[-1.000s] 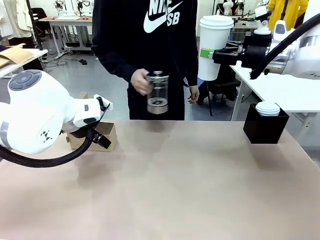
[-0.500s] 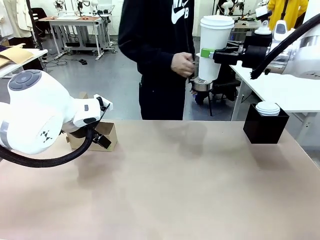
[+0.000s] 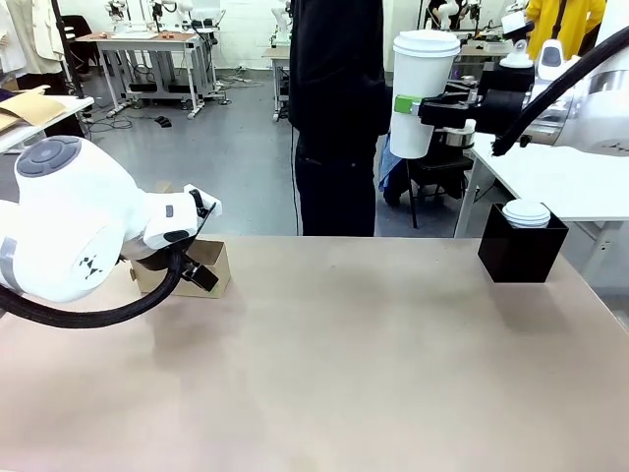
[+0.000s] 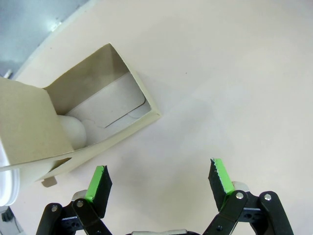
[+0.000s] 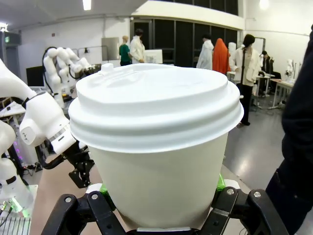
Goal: Pour a drink into a cup and package it in a carrier.
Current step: Position the Cup Carrier in the center of the table.
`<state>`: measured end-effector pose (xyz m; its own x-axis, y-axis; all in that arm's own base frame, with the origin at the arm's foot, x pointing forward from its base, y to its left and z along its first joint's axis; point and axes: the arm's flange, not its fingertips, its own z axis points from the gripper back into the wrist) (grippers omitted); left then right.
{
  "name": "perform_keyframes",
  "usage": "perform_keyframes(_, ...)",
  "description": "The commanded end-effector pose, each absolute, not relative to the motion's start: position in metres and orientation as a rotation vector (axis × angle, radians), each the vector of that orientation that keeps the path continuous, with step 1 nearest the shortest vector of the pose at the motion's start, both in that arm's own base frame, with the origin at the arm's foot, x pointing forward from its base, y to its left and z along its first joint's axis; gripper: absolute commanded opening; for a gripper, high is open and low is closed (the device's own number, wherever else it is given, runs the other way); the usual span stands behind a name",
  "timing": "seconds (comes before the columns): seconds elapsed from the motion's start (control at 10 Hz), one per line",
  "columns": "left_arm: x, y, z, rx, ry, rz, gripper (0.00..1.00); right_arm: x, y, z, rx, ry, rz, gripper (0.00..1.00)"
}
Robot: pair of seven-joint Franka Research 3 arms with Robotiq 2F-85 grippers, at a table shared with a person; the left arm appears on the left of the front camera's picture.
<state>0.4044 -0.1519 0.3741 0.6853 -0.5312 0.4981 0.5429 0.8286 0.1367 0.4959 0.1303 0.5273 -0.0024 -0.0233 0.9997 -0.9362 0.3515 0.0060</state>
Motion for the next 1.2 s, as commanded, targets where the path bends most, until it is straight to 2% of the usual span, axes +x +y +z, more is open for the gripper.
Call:
perform_keyframes(0.0,0.404,-0.155,0.408,-0.018,-0.523,-0.536,1.0,0.495,0.132,0.531,0.957,-1.4,0.927,0.81)
perform_keyframes(0.4,0.403,-0.164,0.502,-0.001,-0.438,-0.359,1.0,0.495,0.132,0.531,0.957,-1.4,0.927,0.81)
perform_keyframes(0.6,0.418,-0.156,0.541,0.028,-0.41,-0.279,1.0,0.495,0.132,0.531,0.957,-1.4,0.927,0.81)
perform_keyframes(0.8,0.44,-0.146,0.555,0.026,-0.39,-0.219,1.0,0.495,0.132,0.531,0.957,-1.4,0.927,0.81)
perform_keyframes(1.1,0.478,-0.134,0.545,0.012,-0.343,-0.148,1.0,0.495,0.132,0.531,0.957,-1.4,0.927,0.81)
